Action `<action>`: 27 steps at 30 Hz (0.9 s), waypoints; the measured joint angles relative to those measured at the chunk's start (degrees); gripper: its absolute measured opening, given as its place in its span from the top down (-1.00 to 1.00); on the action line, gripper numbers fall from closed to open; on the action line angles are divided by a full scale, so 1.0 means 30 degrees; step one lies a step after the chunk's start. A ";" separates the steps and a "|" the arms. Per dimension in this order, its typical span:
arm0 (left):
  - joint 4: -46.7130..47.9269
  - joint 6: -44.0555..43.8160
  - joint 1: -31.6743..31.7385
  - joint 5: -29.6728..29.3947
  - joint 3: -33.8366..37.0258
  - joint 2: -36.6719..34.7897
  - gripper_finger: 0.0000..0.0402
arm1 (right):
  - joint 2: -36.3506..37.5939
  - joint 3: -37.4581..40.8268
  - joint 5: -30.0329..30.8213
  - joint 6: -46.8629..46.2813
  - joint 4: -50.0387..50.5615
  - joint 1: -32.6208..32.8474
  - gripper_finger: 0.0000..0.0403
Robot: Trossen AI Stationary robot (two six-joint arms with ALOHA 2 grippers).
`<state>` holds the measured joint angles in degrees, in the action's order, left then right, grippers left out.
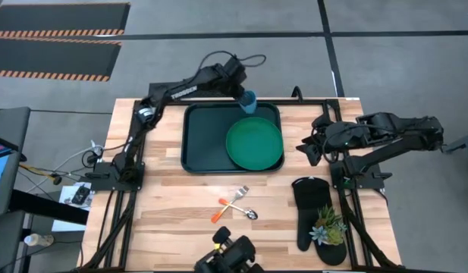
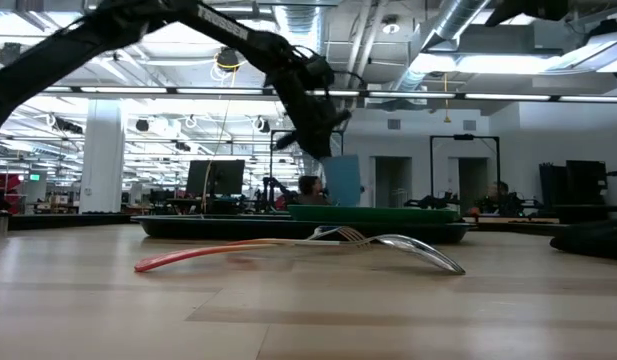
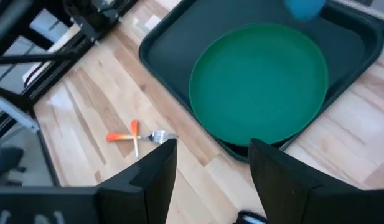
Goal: Pick and place plate/cup/fork/spoon on tray
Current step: Put the blue cup on top of the green plate on the black tray
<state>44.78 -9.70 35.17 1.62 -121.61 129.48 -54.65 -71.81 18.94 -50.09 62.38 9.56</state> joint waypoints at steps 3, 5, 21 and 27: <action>0.0406 -0.0434 -0.0106 0.0409 -0.1246 0.1032 1.00 | -0.0044 0.0000 -0.0001 -0.0014 0.0048 -0.0073 -0.11; 0.0645 -0.0414 -0.0085 0.0391 -0.2411 0.1660 1.00 | -0.0044 0.0000 0.0017 -0.0106 0.0063 -0.0073 -0.11; 0.2244 0.0221 -0.0150 0.0230 -0.4095 0.3487 1.00 | -0.0030 0.0000 0.0152 -0.0164 0.0166 -0.0066 -0.11; 0.2457 0.0574 -0.0181 0.0672 -0.4132 0.3487 1.00 | -0.0030 0.0000 0.0152 -0.0162 0.0206 -0.0071 -0.11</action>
<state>52.15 -7.98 34.63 3.63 -134.01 139.94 -54.74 -71.81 19.40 -50.58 62.99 9.35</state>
